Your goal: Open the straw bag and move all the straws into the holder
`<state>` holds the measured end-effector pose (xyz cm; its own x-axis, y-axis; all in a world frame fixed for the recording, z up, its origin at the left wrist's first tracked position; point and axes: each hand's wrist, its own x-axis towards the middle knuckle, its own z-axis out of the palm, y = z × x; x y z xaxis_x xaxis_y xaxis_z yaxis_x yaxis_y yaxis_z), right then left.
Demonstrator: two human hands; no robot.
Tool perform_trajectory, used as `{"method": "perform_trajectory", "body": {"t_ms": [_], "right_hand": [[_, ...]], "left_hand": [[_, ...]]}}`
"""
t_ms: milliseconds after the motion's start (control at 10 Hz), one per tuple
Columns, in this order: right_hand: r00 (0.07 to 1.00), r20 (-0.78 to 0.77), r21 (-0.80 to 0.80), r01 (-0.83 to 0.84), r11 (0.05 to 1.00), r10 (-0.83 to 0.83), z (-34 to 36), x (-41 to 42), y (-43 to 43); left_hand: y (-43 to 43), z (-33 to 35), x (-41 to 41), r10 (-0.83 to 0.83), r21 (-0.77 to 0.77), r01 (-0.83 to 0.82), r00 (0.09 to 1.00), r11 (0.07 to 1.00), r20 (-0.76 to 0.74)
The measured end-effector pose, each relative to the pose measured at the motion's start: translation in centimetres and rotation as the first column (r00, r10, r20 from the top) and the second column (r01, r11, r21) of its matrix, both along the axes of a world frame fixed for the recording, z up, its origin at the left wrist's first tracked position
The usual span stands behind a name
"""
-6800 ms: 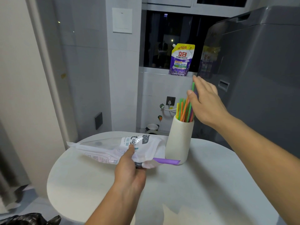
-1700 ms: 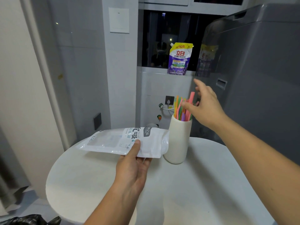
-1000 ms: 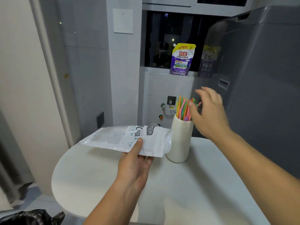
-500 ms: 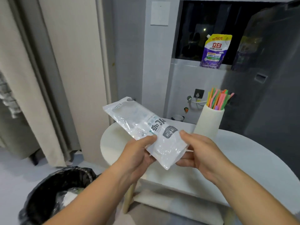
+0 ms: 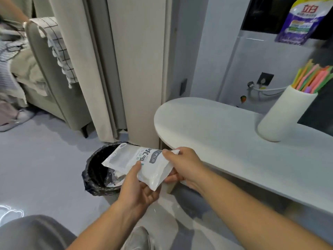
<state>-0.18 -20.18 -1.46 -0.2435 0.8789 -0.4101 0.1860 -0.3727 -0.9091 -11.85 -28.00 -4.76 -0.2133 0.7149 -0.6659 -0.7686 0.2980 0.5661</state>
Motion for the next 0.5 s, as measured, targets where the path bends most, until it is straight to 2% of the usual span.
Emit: {"method": "perform_trajectory", "body": {"t_ms": [100,300,500], "right_hand": [[0.999,0.043,-0.064,-0.017,0.998,0.02,-2.6,-2.6,0.7],[0.983,0.167,-0.106,-0.056,0.993,0.073,-5.9,-5.3,2.2],[0.962,0.259,-0.112,-0.055,0.992,0.083,-7.4,-3.8,1.4]], "left_hand": [[0.4,-1.3,-1.6,0.035,-0.087,-0.032,0.999,0.996,0.028],[1.2,-4.3,-3.8,-0.028,-0.225,0.027,1.0,0.974,-0.001],[0.8,-5.4,-3.5,-0.096,-0.273,0.099,0.995,0.957,0.022]]}}
